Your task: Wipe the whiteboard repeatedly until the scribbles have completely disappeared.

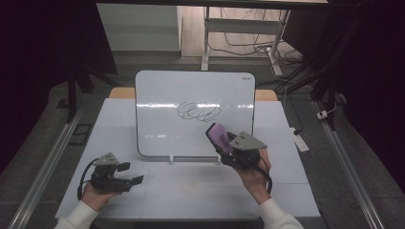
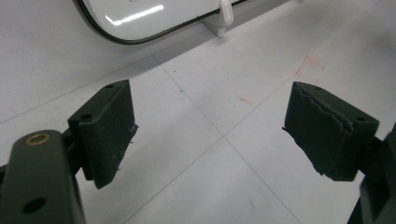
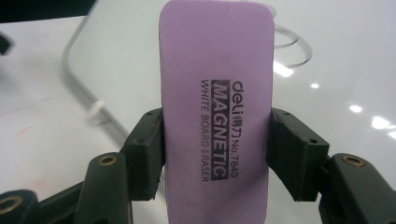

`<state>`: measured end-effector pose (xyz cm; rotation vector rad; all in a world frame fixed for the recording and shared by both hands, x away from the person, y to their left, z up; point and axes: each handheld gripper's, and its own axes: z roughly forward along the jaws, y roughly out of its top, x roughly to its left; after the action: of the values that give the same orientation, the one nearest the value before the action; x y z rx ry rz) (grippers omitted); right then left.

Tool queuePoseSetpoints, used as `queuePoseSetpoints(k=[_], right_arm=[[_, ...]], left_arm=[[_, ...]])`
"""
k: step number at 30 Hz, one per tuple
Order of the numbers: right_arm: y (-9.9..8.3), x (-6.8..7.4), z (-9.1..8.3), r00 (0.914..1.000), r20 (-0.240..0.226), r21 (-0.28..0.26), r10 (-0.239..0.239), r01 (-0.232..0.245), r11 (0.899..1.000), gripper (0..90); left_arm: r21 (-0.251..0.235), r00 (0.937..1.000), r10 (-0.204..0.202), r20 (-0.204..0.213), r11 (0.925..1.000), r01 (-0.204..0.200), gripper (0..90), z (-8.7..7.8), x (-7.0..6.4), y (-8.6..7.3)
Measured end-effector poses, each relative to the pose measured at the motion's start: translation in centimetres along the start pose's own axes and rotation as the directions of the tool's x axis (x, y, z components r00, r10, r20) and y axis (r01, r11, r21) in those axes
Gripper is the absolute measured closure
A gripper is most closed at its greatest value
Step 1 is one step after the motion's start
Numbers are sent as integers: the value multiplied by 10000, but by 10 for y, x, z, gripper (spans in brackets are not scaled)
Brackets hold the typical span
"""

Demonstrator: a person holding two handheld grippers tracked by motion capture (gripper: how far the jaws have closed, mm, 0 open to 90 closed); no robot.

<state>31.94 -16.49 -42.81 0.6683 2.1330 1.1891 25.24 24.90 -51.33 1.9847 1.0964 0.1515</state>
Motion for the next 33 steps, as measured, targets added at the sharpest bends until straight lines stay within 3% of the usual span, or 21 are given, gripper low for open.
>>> queuePoseSetpoints(k=[2, 7, 11, 15, 18, 27, 33], right_arm=[[8, -7, 5, 9996, 105, -115, 279, -278, 9995, 402], [29, -23, 17, 9974, 563, -154, 449, -441, 9989, 402], [36, -32, 21, 9942, 828, -185, 680, -667, 9976, 402], [46, -45, 29, 9884, 1185, 43, 950, -962, 9954, 402], [51, -51, 35, 9858, 1446, 232, 849, -892, 9957, 403], [53, -52, 59, 9831, 1687, 540, 716, -817, 9952, 403], [53, -49, 64, 9820, 1794, 556, 586, -696, 9960, 404]], left_arm=[[19, 10000, 22, 51, 10000, -22, 167, 1, -1, 0], [62, 9999, 64, 154, 10000, -65, 166, 2, -2, 1], [45, 9997, 50, 241, 10000, -51, 165, 2, 0, 0], [-13, 9995, 8, 318, 10000, -7, 163, 2, 1, 0], [-28, 9996, 5, 296, 10000, -4, 163, 1, 0, 0], [-32, 9994, 11, 341, 10000, -10, 161, 2, 1, 0], [-38, 9994, -7, 351, 10000, 8, 162, 2, 1, 0]])
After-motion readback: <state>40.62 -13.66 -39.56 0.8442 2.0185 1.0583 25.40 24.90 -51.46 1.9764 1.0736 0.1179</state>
